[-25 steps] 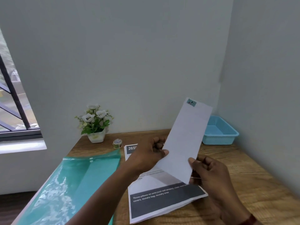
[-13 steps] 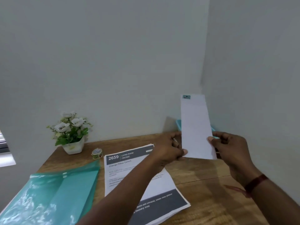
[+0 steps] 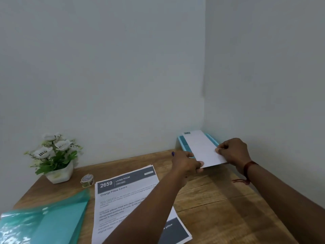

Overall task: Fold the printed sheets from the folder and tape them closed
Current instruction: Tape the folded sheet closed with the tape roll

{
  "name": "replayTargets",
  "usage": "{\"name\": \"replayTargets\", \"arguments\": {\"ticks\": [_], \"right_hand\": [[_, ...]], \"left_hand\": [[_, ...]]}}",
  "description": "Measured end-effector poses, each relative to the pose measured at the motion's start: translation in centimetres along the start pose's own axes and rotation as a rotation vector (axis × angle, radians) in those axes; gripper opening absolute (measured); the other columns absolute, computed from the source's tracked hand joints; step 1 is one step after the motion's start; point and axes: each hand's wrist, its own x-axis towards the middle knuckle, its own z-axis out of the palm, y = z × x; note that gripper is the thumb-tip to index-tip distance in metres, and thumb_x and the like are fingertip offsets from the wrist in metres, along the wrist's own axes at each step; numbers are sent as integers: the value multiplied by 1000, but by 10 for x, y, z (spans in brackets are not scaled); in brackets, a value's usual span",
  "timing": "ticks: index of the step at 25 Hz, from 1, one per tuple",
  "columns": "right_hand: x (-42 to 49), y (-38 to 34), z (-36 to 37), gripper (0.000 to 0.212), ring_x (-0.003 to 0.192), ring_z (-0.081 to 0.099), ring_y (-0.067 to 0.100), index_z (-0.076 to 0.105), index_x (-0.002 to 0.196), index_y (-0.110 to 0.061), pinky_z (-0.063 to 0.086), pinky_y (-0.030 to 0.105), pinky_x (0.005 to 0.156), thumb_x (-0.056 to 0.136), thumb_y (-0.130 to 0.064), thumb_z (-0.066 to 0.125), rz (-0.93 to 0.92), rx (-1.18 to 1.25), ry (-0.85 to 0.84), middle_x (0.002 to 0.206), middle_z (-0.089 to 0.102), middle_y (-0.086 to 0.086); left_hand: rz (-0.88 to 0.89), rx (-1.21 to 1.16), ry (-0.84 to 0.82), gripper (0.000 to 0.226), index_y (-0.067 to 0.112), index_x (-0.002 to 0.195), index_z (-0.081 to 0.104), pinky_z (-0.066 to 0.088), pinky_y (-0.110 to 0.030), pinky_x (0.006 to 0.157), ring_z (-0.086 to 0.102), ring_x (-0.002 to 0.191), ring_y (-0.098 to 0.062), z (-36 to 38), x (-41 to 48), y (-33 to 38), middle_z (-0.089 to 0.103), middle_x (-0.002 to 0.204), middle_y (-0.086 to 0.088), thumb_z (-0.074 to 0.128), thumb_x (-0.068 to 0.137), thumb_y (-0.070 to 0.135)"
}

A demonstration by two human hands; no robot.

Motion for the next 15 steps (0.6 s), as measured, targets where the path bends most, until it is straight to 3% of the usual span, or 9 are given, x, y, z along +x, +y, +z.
{"name": "replayTargets", "arguments": {"ticks": [4,7,10,15], "right_hand": [[12,11,6,16,85,66,25,76,92,-2,58,38,78,80,-13,77,66,-20,-31,93,72,15],[17,16,8,16,84,67,26,76,90,-2,58,40,78,79,-14,78,90,-25,-28,91,72,15],[18,16,7,14,77,67,25,76,89,-2,53,30,66,82,-14,75,81,-69,-40,87,73,14],[17,16,14,16,64,70,26,74,94,-1,59,33,59,86,-13,68,122,-37,-38,91,73,17]], "left_hand": [[-72,-48,-3,32,11,94,55,62,-29,67,65,100,-27,6,4,-6,52,120,-12,75,78,-7],[-71,-53,18,34,8,103,56,61,-26,63,66,98,-25,8,8,-5,52,119,-12,75,78,-6],[-63,-66,35,40,5,111,56,61,-28,65,67,92,-23,11,11,-6,52,119,-13,76,78,-6],[-52,-65,81,36,5,107,58,62,-31,72,69,80,-18,13,18,-10,53,118,-12,77,78,-1]]}}
